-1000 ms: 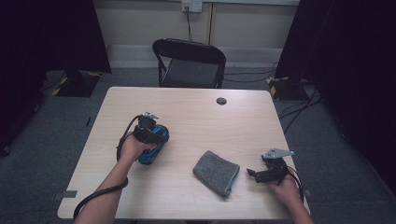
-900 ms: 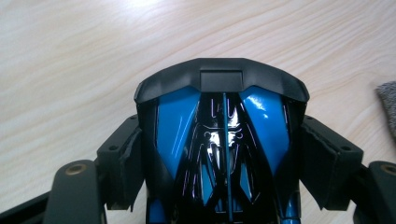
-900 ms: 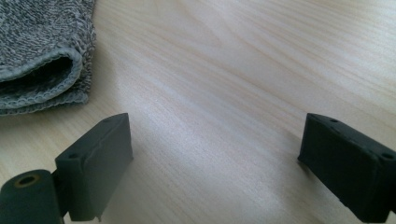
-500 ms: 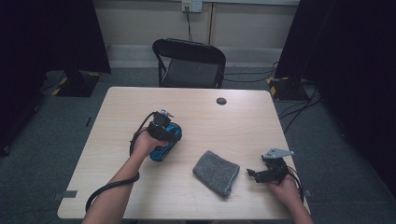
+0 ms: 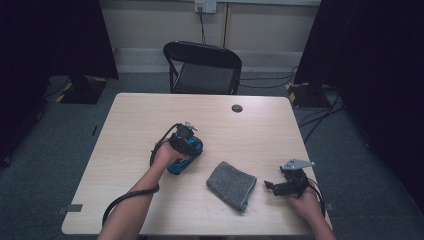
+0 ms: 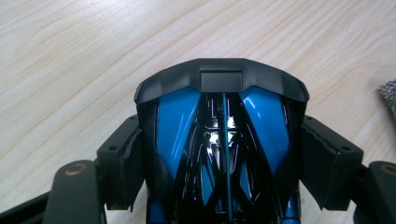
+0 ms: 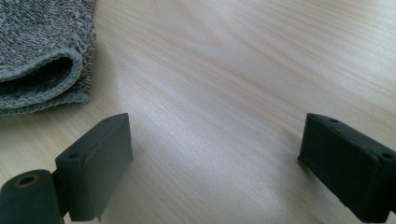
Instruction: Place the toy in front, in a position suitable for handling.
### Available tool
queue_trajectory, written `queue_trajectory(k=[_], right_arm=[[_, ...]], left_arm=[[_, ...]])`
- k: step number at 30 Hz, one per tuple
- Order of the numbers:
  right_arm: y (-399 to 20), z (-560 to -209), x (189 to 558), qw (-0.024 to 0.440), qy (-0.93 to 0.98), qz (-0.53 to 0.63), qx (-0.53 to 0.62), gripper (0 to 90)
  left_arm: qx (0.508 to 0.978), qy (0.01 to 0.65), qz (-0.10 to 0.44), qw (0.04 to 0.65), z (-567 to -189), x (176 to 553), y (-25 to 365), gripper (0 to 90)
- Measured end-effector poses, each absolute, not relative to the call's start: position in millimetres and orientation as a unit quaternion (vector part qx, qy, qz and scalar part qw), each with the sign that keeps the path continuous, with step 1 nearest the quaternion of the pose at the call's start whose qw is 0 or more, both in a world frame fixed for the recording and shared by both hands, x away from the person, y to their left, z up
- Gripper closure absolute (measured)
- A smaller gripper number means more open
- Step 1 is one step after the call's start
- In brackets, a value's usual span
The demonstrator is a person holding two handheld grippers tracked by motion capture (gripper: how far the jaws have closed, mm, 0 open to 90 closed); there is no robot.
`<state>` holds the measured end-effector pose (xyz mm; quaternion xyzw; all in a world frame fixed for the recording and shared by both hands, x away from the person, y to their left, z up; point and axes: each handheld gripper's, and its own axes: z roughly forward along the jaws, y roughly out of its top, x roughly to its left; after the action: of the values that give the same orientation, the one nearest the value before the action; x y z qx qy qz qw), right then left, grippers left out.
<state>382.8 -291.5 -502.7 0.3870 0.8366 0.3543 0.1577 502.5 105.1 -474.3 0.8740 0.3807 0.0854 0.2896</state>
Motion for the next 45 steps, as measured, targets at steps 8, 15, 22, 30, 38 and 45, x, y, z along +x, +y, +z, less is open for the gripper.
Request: queue_trajectory(k=[8, 15, 22, 30, 38, 45], right_arm=[[-291, -503, 383, 0.158, 0.837, 0.354, 0.387, 8.8], [-291, -503, 383, 0.158, 0.837, 0.354, 0.387, 8.8], [-291, -503, 383, 0.158, 0.837, 0.354, 0.387, 8.8], [-291, -503, 383, 0.158, 0.836, 0.354, 0.387, 8.8], [-291, -503, 383, 0.158, 0.837, 0.354, 0.387, 8.8], [-291, -503, 383, 0.158, 0.836, 0.354, 0.387, 8.8]], left_arm=[[0.873, 0.380, 0.085, 0.292, -479, 503, 103, 25.4], [0.872, 0.383, 0.086, 0.291, -484, 503, 103, 25.2], [0.868, 0.387, 0.082, 0.299, -485, 502, 105, 24.2], [0.855, 0.401, 0.078, 0.319, -478, 500, 108, 18.9], [0.850, 0.388, 0.090, 0.344, -460, 482, 127, 16.7], [0.842, 0.396, 0.102, 0.351, -454, 460, 156, 15.9]])
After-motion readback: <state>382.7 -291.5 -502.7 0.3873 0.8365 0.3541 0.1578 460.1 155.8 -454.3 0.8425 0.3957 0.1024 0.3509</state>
